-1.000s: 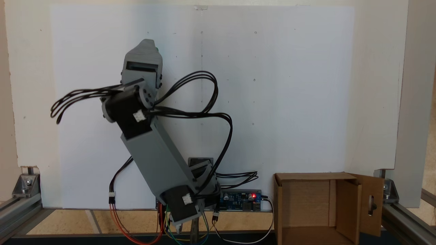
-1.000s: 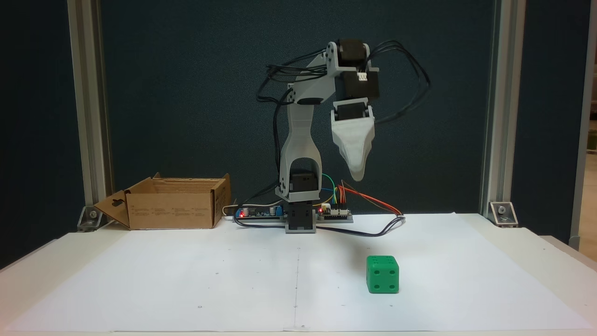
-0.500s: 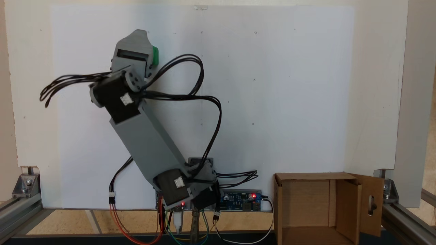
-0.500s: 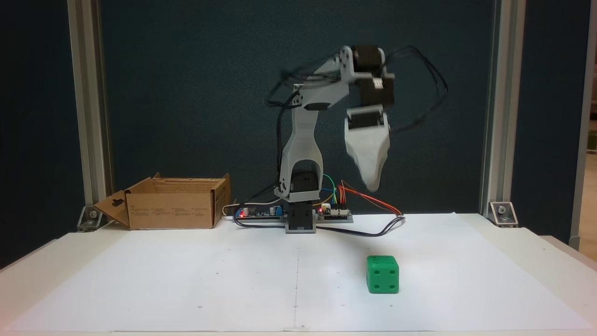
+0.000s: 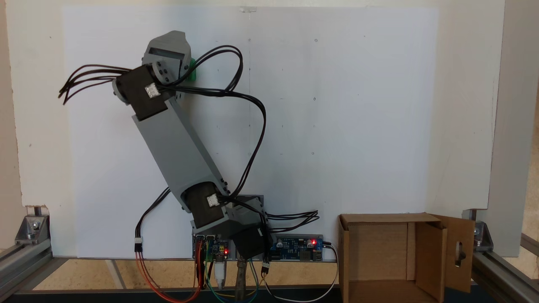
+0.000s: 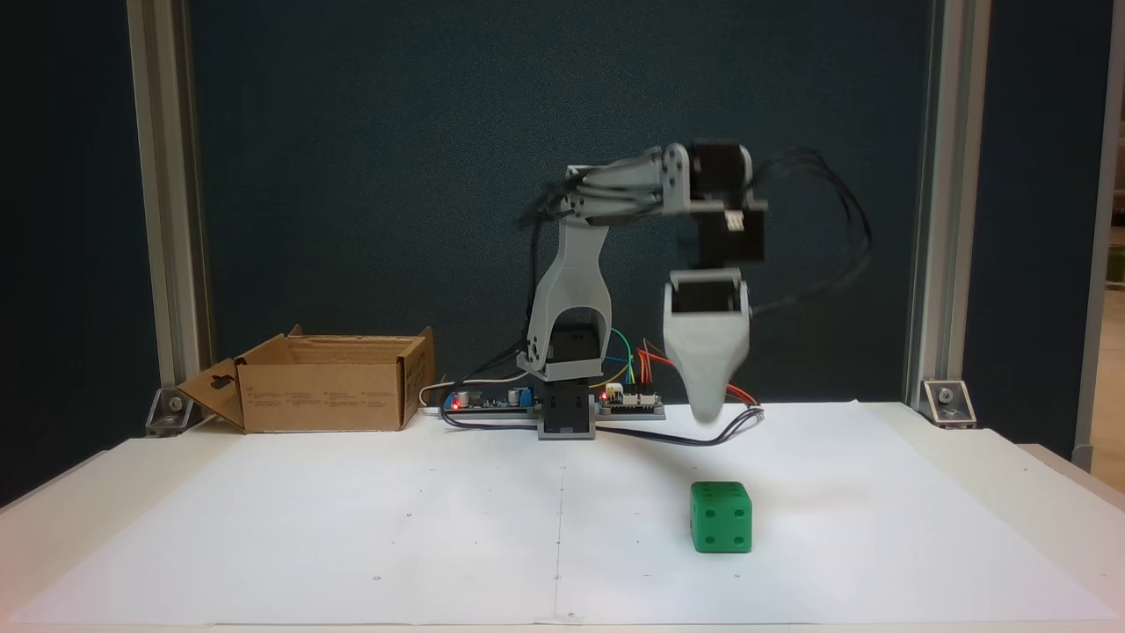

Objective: Grasp a green dice and put it in the bin.

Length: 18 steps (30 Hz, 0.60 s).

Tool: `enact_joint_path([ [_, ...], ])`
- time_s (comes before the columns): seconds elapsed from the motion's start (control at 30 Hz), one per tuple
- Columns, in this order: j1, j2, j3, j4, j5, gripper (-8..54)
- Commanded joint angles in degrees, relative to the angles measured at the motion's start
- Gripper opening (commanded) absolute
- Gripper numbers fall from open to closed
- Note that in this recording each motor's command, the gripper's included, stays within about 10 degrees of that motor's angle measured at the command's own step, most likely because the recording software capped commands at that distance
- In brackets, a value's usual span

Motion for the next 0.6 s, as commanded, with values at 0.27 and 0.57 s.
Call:
enact_joint_path([
  [0.27,-0.2,-0.9,-1.1,-1.8,3.7,43.2],
  [0.57,-2.6,-0.9,2.9,-2.4,3.7,43.2],
])
